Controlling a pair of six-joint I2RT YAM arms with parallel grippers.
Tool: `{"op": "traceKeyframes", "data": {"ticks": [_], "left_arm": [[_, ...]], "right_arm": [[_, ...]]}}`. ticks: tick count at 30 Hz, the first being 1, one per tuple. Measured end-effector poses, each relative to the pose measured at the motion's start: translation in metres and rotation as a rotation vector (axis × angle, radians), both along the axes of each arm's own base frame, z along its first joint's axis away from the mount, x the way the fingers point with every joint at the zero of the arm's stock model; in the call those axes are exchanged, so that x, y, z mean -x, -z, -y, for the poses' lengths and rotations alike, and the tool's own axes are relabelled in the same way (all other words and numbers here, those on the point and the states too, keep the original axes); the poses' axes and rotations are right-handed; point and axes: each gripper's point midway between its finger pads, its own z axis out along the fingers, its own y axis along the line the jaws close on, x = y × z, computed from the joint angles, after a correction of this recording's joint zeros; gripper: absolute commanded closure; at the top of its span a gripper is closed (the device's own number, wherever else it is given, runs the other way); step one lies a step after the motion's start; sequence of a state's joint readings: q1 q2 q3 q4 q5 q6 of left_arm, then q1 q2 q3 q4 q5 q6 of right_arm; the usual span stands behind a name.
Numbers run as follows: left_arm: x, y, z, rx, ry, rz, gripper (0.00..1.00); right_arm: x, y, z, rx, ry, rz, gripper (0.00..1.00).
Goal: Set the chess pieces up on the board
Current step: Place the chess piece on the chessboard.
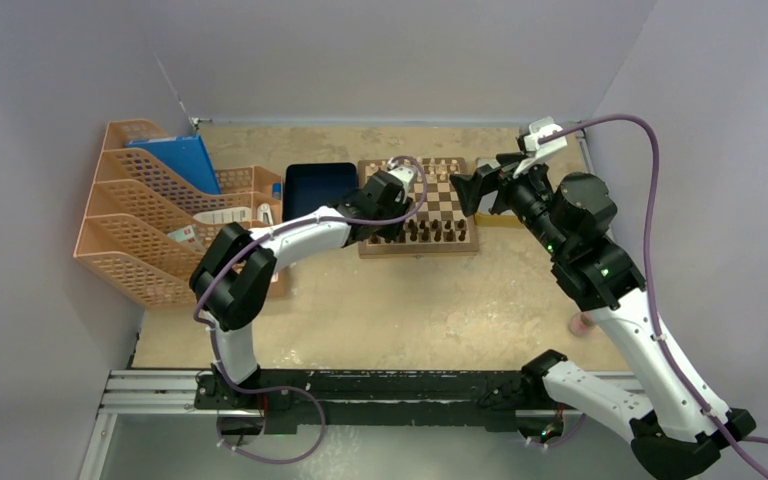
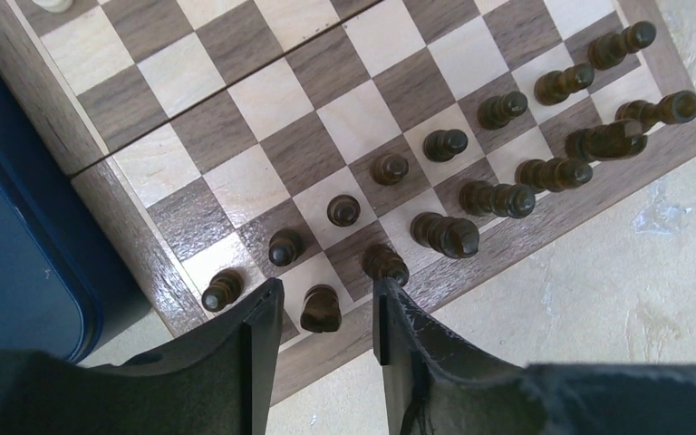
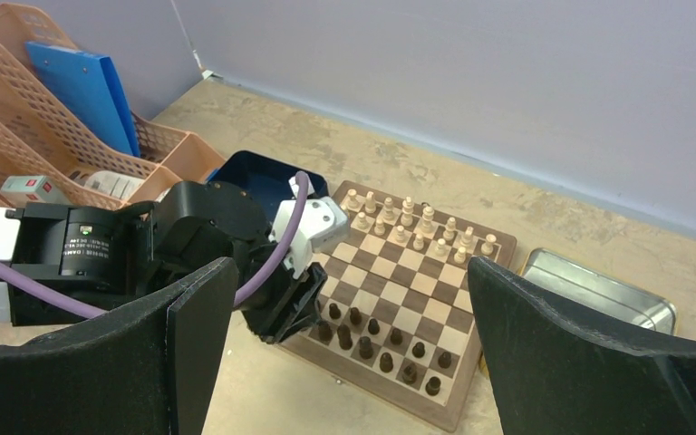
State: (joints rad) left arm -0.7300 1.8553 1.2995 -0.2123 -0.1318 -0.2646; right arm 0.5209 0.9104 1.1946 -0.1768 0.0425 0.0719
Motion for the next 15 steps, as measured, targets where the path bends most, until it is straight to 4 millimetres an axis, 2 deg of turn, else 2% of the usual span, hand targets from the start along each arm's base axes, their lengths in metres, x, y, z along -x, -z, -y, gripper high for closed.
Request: {"op": "traceKeyframes", "data": {"ticks": [3, 8, 13, 15], "left_arm": [[-0.003, -0.007, 0.001, 0.001, -0.004, 0.005, 0.57], [-0.008, -0.029, 0.007, 0.027, -0.022, 0.009, 0.53], [-0.003, -0.068, 0.014, 0.104, -0.060, -0.030, 0.50], [0.002, -0.087, 0.015, 0.141, -0.067, -0.043, 0.45]], "right_arm": [[0.001, 0.000, 0.000, -0.004, -0.002, -0.002, 0.01], [0.002, 0.002, -0.001, -0.032, -0.003, -0.025, 0.01], [0.006, 0.014, -0.002, -0.092, 0.007, -0.090, 0.01], [0.006, 0.018, -0.001, -0.122, 0.025, -0.116, 0.01]]}}
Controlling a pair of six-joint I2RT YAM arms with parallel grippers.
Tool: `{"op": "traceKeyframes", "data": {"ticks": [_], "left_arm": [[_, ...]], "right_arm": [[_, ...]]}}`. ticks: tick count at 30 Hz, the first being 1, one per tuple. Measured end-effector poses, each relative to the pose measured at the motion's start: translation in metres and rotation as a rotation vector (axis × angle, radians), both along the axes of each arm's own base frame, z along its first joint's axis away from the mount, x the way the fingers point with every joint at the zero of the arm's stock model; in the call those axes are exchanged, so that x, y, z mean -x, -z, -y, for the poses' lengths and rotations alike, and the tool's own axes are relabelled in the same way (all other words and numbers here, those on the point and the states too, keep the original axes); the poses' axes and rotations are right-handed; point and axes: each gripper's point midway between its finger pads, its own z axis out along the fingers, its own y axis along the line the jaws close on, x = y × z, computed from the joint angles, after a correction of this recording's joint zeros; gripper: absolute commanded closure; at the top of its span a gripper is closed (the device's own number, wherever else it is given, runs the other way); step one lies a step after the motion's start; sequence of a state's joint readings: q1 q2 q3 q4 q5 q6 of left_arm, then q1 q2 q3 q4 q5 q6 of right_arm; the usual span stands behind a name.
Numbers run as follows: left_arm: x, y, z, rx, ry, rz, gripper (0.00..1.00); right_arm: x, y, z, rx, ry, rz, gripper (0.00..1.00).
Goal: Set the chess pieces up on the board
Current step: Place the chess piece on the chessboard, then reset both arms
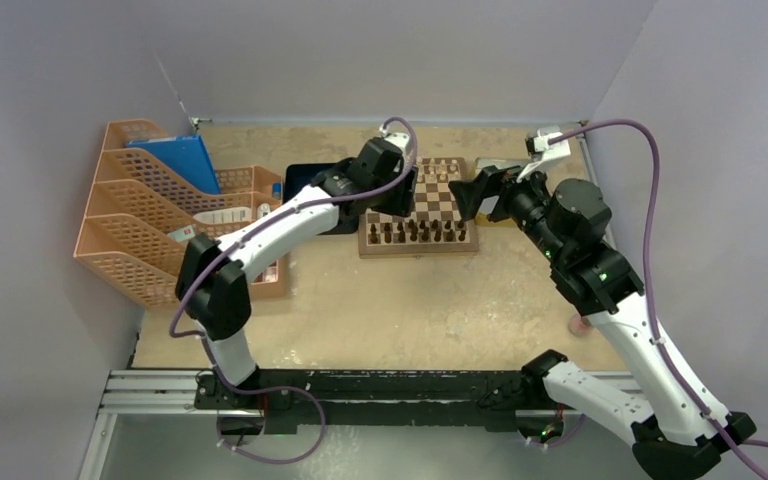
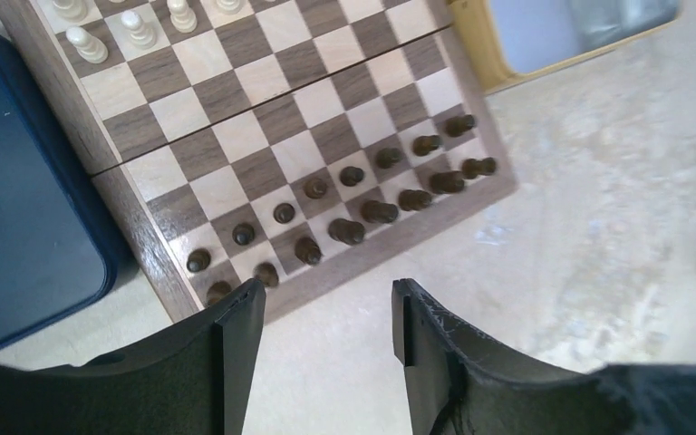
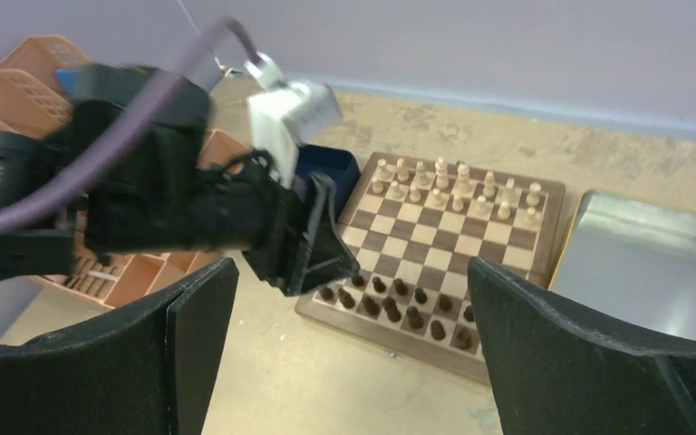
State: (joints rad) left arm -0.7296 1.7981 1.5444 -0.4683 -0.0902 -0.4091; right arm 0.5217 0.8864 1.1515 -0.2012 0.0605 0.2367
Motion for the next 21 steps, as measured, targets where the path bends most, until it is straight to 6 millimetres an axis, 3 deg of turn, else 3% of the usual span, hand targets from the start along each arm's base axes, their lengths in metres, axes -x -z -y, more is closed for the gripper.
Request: {"op": "traceKeyframes", "data": {"ticks": [6, 10, 13, 16, 21], "left_arm": [[0.028, -0.072, -0.008, 0.132, -0.027, -0.013, 0.41], [0.056, -0.119, -0.023, 0.238, -0.042, -0.013, 0.39], [0.077, -0.147, -0.037, 0.315, -0.058, 0.004, 0.37], [0.099, -0.154, -0.055, 0.363, -0.081, 0.002, 0.36], [0.125, -0.134, -0.079, 0.368, -0.103, -0.013, 0.33]], "right_arm": [[-0.001, 0.026, 0.003, -0.048, 0.057, -0.141, 0.01], [-0.004, 0.051, 0.007, -0.054, 0.123, -0.253, 0.01], [-0.003, 0.059, 0.011, -0.070, 0.151, -0.280, 0.01], [0.003, 0.059, 0.013, -0.098, 0.155, -0.283, 0.01], [0.002, 0.051, 0.014, -0.137, 0.165, -0.265, 0.01]]}}
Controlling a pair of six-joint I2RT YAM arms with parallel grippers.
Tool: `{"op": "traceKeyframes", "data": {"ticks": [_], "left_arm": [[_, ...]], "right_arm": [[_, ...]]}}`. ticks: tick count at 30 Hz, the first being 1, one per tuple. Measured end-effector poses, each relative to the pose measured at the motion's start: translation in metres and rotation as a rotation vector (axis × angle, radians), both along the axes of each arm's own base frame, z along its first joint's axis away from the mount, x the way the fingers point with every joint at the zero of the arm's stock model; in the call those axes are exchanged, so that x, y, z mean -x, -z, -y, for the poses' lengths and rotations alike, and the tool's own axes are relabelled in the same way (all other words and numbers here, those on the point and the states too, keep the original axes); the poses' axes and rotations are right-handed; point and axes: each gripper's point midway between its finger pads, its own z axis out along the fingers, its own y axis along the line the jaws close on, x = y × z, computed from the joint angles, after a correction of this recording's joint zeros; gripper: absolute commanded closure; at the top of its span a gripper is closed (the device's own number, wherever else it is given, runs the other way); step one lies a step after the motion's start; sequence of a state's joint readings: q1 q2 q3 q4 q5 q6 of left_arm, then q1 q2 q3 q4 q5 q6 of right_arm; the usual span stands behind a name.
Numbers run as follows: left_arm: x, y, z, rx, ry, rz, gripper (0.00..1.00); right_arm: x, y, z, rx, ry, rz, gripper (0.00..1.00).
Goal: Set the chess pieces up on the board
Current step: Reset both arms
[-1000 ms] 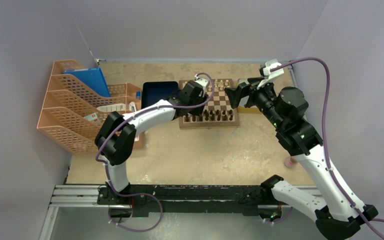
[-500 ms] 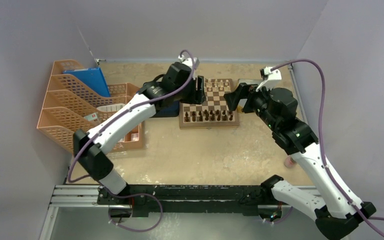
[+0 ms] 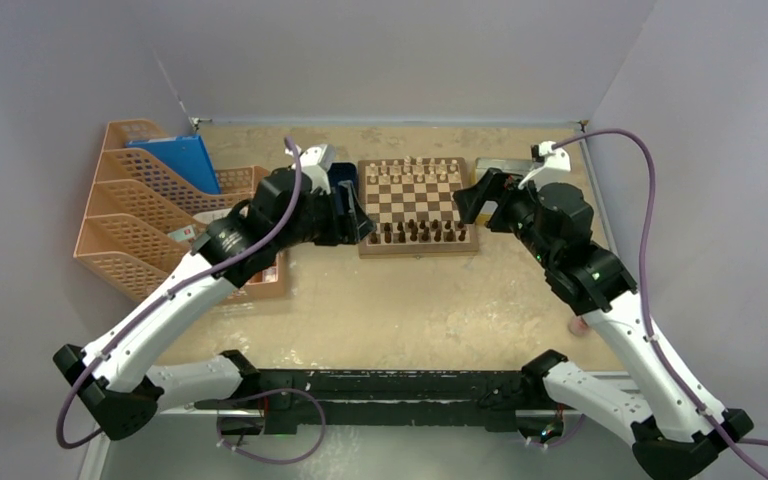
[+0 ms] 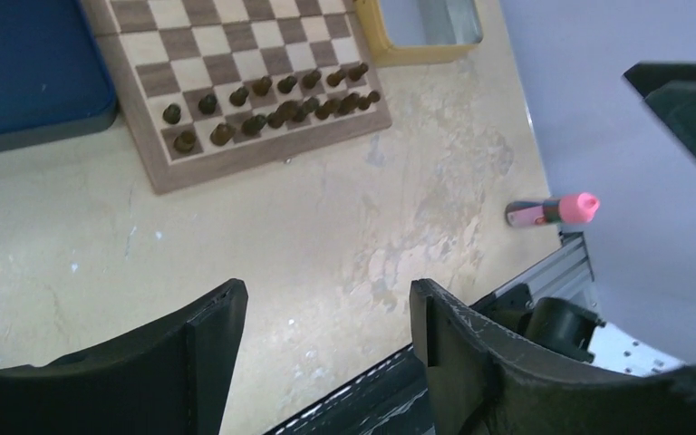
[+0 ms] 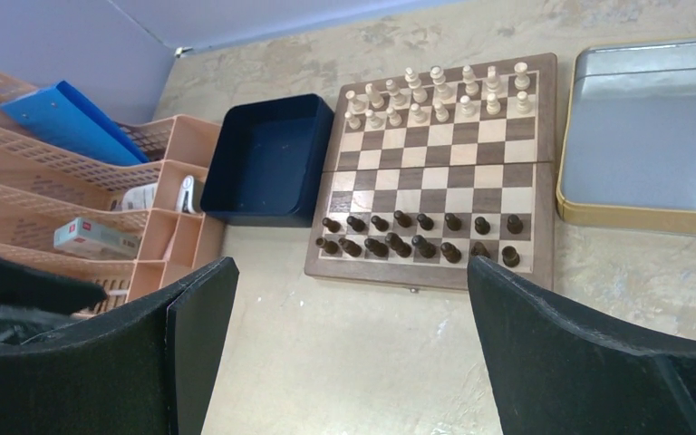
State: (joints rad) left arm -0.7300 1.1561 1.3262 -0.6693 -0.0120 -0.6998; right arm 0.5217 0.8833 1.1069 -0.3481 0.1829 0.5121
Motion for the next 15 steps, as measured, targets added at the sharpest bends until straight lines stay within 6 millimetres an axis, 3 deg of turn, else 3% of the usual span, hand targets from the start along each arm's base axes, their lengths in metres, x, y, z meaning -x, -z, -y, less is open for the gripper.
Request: {"op": "traceKeyframes", "data": {"ticks": [7, 11, 15], "left_arm": [[0.032, 0.044, -0.013, 0.000, 0.065, -0.046, 0.30], [0.047, 0.063, -0.014, 0.003, 0.109, -0.071, 0.29], [0.053, 0.068, -0.012, 0.012, 0.139, -0.088, 0.28]], "right_arm": [[-0.008, 0.021, 0.004, 0.012, 0.060, -0.056, 0.01], [-0.004, 0.040, 0.007, -0.010, 0.079, -0.085, 0.01], [0.008, 0.061, 0.008, -0.052, 0.075, -0.113, 0.01]]}}
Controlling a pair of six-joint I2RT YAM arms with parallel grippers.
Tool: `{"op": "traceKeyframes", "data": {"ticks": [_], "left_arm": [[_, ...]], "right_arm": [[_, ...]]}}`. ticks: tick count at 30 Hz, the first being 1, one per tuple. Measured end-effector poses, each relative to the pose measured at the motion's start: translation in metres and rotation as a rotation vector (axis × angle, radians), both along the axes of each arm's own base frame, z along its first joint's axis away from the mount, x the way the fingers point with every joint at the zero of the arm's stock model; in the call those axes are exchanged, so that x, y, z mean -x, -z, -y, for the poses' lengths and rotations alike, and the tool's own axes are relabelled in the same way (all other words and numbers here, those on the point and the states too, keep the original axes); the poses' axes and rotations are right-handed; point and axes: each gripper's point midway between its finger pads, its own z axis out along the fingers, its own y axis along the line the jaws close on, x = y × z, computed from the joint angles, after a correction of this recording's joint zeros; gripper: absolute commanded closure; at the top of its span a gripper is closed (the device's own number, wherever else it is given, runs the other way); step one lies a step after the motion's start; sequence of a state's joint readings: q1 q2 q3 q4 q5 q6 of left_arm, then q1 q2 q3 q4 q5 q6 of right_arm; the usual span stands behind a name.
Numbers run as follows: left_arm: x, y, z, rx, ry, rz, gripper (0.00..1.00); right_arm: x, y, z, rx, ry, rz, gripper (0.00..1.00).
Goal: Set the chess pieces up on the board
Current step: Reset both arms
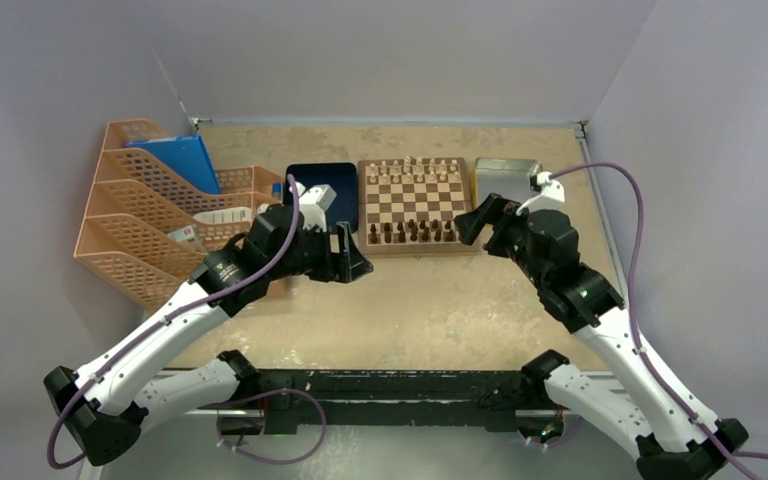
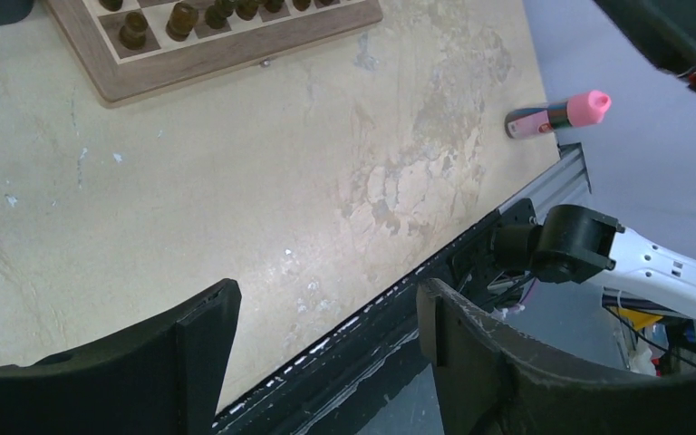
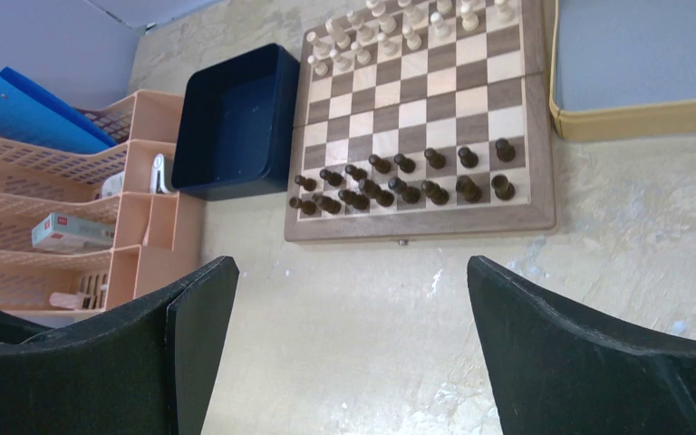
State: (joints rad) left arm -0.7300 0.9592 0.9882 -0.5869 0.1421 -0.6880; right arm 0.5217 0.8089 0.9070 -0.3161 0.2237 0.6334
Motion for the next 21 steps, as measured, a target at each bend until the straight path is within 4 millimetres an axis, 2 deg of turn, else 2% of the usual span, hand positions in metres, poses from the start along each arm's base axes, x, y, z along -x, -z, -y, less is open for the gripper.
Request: {"op": "traceKeyframes", "data": {"ticks": [5, 10, 16, 21], "left_arm": [[0.001, -0.007, 0.005, 0.031, 0.021, 0.018, 0.27], [-0.004, -0.008, 0.010, 0.034, 0.029, 0.026, 0.27], [-0.010, -0.005, 0.014, 0.016, 0.033, 0.020, 0.27], [-0.008, -0.018, 0.012, 0.047, 0.031, 0.056, 0.27]], "right_arm": [[0.013, 0.013, 0.001, -0.044, -0.014, -0.007, 0.01], [0.016, 0.001, 0.000, -0.078, -0.022, 0.034, 0.01], [0.015, -0.002, 0.000, -0.083, -0.022, 0.042, 0.01], [0.014, -0.012, -0.001, -0.090, -0.026, 0.068, 0.01]]}}
